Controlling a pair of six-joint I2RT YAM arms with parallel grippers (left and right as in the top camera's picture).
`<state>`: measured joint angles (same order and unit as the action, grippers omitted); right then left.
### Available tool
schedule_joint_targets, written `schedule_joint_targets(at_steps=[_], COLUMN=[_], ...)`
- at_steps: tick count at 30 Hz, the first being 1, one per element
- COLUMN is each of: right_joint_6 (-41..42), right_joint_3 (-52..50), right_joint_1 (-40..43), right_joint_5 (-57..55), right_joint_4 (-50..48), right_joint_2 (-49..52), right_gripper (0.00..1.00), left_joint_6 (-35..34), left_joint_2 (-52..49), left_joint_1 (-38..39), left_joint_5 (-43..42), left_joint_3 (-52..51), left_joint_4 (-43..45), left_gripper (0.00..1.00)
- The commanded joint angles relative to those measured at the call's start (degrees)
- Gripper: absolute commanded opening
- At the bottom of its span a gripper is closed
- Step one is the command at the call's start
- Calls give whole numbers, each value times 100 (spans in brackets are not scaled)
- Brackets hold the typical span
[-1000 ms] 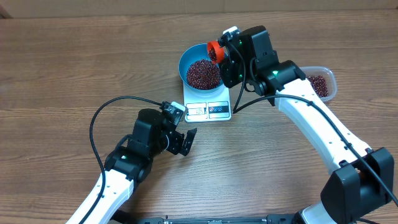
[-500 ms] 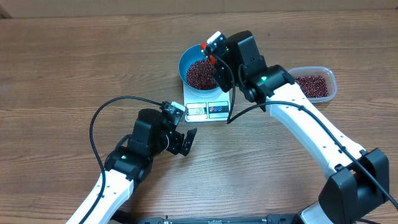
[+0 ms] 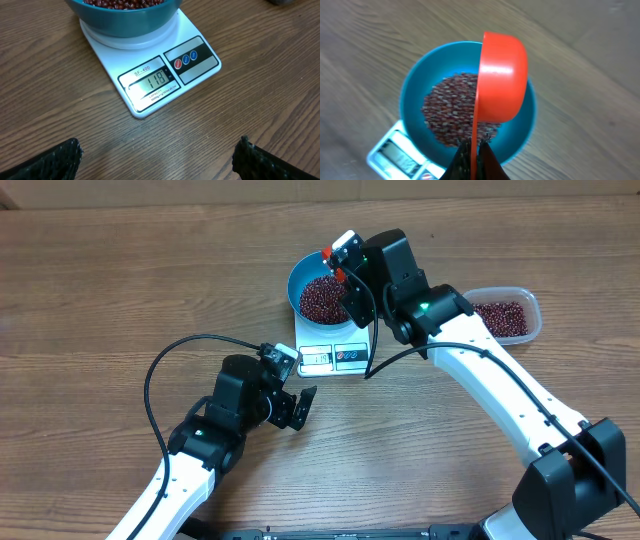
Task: Scoop item into bowl and weigh 150g on scale
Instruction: 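Carry the filled scoop to the teal bowl and tip beans in, then move the empty red scoop back over the bean tub with the right gripper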
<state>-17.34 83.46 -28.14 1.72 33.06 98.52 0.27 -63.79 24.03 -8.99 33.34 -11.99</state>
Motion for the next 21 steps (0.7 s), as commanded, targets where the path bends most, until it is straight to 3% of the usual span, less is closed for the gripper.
schedule_joint_targets(at_steps=[1, 10, 21], right_joint_6=[284, 931, 916], right_joint_3=[192, 192, 192], right_joint_1=[313, 1451, 2918], right_joint_5=[809, 1611, 1958], right_joint_4=[26, 564, 1646], right_joint_2=[-199, -713, -1078], right_gripper=[4, 4, 4], left_joint_6=[-46, -48, -48], left_joint_2=[-28, -28, -28], left_joint_1=[33, 33, 33], left_joint_5=[-63, -66, -66], left_joint_3=[24, 24, 24], left_joint_4=[22, 24, 24], left_gripper=[99, 100, 100])
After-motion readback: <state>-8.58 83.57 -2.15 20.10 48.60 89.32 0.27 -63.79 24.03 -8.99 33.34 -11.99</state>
